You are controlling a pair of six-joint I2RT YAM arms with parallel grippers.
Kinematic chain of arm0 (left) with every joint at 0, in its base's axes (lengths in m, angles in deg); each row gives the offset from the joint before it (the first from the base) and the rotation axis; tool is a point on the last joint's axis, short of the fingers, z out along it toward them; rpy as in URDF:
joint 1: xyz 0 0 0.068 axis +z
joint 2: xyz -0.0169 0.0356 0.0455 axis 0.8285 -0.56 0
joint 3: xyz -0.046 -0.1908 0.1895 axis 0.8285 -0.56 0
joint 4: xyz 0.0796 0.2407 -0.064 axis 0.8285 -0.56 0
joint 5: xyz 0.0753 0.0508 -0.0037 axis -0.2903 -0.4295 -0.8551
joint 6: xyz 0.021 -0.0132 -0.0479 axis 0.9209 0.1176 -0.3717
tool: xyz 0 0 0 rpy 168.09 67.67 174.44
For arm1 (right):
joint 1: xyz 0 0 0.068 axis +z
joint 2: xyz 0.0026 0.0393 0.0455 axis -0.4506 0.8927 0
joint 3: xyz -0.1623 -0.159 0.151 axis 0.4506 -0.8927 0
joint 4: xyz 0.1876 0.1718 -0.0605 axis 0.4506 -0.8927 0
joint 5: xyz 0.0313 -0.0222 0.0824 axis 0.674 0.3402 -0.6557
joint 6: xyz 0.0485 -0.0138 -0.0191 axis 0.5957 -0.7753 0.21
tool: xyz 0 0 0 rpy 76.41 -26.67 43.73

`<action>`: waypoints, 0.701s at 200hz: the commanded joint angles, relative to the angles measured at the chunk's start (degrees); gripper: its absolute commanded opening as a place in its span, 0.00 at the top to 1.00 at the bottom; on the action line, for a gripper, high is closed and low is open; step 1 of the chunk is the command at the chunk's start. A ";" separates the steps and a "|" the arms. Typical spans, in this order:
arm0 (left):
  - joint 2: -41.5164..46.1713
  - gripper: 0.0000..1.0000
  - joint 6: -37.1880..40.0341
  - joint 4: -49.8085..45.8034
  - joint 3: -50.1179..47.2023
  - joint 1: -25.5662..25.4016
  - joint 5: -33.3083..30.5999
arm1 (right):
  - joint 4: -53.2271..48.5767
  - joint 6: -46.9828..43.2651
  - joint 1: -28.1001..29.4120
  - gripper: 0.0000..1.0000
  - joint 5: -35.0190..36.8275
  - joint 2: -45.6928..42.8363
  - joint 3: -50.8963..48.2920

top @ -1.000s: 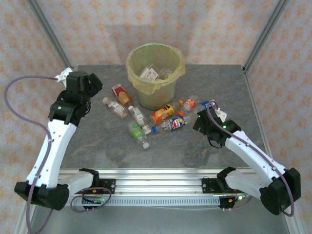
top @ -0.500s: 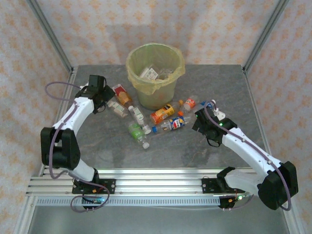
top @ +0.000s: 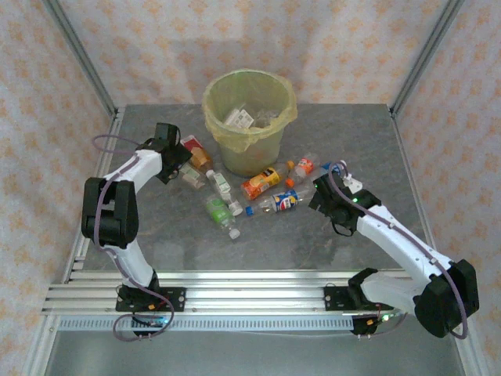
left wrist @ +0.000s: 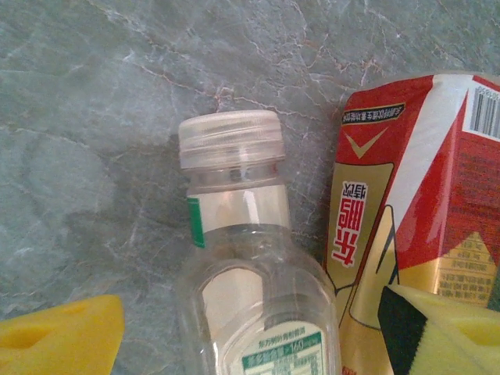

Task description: Put the plastic bottles in the bin

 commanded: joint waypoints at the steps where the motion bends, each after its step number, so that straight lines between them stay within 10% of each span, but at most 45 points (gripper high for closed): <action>1: -1.87 0.15 -1.07 0.25 2.71 -1.25 -0.31 | 0.11 0.70 -0.16 0.01 2.27 -1.04 1.02; 140: -3.99 0.42 -5.99 -0.99 -3.74 -0.58 -3.67 | 0.05 0.68 -0.16 0.01 2.79 -0.87 2.13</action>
